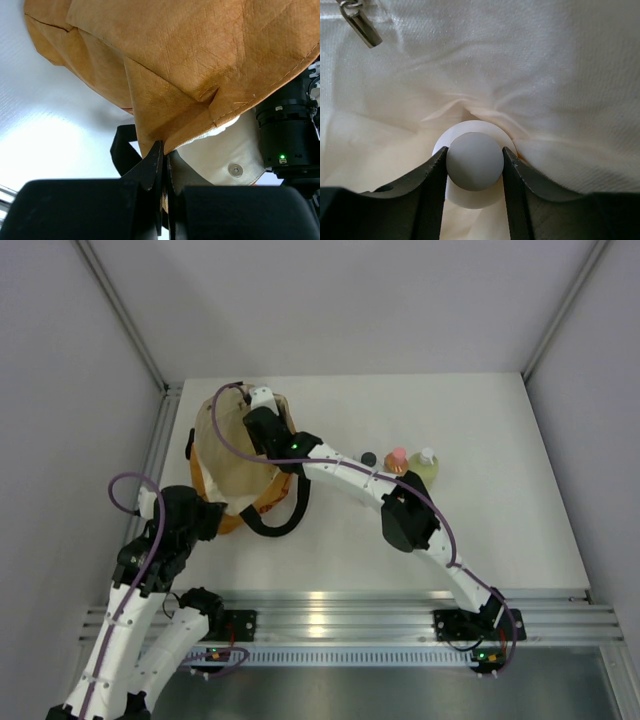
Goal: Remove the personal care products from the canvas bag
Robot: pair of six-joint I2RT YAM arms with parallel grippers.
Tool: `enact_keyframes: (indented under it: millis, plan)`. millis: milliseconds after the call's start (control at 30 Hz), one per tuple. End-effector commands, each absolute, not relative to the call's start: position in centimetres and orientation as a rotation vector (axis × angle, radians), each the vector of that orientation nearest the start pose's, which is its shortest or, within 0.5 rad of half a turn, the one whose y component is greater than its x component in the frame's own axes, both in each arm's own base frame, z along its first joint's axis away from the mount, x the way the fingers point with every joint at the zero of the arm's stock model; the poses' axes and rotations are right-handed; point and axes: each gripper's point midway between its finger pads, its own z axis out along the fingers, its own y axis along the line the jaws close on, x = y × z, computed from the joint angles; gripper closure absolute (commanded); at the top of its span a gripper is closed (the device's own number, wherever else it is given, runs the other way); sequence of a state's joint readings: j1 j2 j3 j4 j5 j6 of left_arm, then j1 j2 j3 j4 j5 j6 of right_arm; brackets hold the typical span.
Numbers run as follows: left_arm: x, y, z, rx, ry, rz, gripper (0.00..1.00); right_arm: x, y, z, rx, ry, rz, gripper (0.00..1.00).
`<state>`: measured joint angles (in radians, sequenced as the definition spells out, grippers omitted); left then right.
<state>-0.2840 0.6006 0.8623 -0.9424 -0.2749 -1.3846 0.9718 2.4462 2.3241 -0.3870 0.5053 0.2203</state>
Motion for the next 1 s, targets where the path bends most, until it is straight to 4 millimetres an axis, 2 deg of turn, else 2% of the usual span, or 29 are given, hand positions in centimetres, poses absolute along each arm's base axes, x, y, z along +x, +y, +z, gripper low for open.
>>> enact_keyframes:
  millis: [0, 133, 167, 267, 400, 433, 633, 833, 967]
  plan:
    - [21.4, -4.7, 22.4, -1.312, 1.846, -0.561, 1.0, 42.9, 48.8, 12.6, -0.51, 2.072, 0.209, 0.61]
    - [21.3, -4.6, 22.4, -1.312, 1.841, -0.558, 1.0, 42.9, 48.8, 12.0, -0.516, 2.084, 0.216, 0.74]
    - [21.3, -4.5, 22.4, -1.313, 1.841, -0.555, 1.0, 42.9, 48.9, 12.3, -0.514, 2.082, 0.223, 0.84]
    - [21.4, -4.5, 22.6, -1.311, 1.834, -0.557, 1.0, 42.9, 49.0, 13.3, -0.502, 2.069, 0.241, 1.0]
    - [21.4, -4.5, 22.5, -1.311, 1.839, -0.553, 1.0, 43.3, 49.1, 16.8, -0.474, 2.003, 0.248, 1.0]
    - [21.4, -4.5, 22.5, -1.311, 1.839, -0.553, 1.0, 43.4, 49.0, 18.3, -0.463, 1.976, 0.26, 1.0]
    - [21.5, -4.5, 22.3, -1.312, 1.847, -0.544, 1.0, 42.9, 49.5, 24.8, -0.459, 1.839, 0.307, 1.0]
    - [21.5, -4.5, 22.3, -1.314, 1.845, -0.544, 1.0, 42.0, 49.8, 29.7, -0.476, 1.735, 0.345, 1.0]
    - [21.5, -4.5, 22.3, -1.313, 1.847, -0.542, 1.0, 41.2, 50.0, 32.0, -0.497, 1.688, 0.364, 1.0]
